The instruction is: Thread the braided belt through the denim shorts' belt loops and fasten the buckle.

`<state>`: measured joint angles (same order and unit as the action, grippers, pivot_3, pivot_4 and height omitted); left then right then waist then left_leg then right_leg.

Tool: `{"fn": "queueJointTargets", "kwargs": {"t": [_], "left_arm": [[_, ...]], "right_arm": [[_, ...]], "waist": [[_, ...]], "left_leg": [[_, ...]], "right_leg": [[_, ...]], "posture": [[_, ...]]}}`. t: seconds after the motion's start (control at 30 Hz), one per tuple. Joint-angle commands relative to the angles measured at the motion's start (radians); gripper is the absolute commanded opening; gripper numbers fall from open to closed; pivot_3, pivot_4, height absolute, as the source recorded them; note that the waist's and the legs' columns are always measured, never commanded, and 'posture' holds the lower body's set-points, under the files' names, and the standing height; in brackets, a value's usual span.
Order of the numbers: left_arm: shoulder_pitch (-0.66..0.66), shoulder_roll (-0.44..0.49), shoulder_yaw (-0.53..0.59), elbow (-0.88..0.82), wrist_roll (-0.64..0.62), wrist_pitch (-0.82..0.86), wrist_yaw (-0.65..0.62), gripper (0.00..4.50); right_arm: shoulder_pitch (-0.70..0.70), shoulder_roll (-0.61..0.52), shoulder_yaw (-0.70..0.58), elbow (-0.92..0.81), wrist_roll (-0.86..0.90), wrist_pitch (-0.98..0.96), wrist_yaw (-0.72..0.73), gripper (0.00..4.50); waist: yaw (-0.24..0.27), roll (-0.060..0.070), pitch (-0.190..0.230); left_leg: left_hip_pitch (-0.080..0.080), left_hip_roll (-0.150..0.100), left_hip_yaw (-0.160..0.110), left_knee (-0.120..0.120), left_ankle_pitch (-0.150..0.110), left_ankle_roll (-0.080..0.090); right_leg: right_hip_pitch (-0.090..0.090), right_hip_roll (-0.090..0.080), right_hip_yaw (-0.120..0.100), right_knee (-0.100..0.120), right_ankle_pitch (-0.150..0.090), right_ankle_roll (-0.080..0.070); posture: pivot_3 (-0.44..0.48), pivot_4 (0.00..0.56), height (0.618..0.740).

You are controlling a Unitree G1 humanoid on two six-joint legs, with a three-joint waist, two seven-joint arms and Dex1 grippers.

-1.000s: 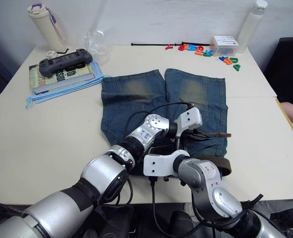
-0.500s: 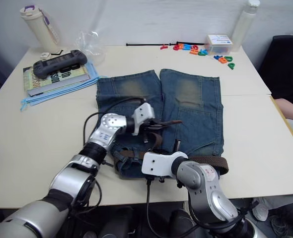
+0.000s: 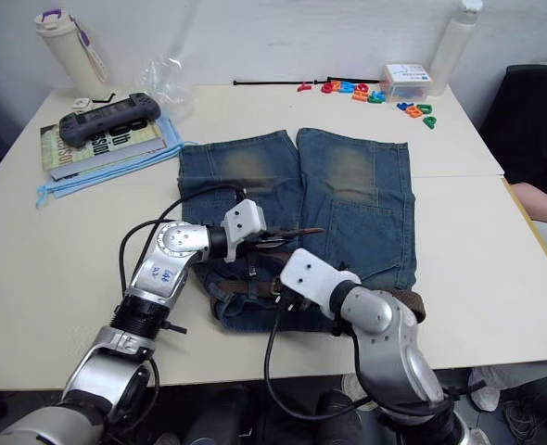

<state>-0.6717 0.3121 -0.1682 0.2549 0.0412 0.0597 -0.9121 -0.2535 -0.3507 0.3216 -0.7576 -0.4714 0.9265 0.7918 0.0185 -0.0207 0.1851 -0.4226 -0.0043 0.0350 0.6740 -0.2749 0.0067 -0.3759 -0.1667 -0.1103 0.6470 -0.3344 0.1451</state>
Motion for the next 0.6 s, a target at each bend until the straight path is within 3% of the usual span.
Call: {"fn": "queueJointTargets", "kwargs": {"t": [0.03,0.07,0.23,0.6], "left_arm": [[0.002,0.065,0.009,-0.050,0.002,-0.093,-0.006,0.00],[0.001,0.082,0.009,-0.055,0.006,-0.115,-0.003,0.00],[0.013,0.142,-0.005,-0.091,-0.001,-0.179,-0.018,0.00],[0.088,0.170,-0.043,-0.212,-0.027,-0.144,-0.056,0.00]], "right_arm": [[-0.004,-0.036,-0.088,-0.122,0.061,0.061,0.026,4.20],[0.000,-0.046,-0.106,-0.147,0.079,0.076,0.030,4.44],[0.035,-0.094,-0.119,-0.240,0.160,0.106,0.030,4.44],[0.121,-0.133,0.016,-0.264,0.214,0.119,-0.090,4.44]], "waist": [[0.001,0.000,0.000],[0.002,0.000,0.000],[0.003,0.000,0.000],[0.004,0.001,0.000]], "left_leg": [[0.000,0.000,0.000,0.000,0.000,0.000],[0.000,0.000,0.000,0.000,0.000,0.000],[0.000,0.000,0.000,-0.001,-0.001,0.000],[0.000,0.001,0.000,-0.001,-0.001,0.000]], "right_leg": [[0.000,0.000,0.000,0.000,0.000,0.000],[0.000,0.000,0.000,0.000,0.000,0.000],[0.000,0.000,0.000,-0.001,0.000,0.000],[0.000,0.000,0.001,-0.001,0.000,0.000]], "posture": [[0.000,0.150,0.684],[0.000,0.150,0.684],[0.000,0.150,0.684],[0.000,0.150,0.684]]}}
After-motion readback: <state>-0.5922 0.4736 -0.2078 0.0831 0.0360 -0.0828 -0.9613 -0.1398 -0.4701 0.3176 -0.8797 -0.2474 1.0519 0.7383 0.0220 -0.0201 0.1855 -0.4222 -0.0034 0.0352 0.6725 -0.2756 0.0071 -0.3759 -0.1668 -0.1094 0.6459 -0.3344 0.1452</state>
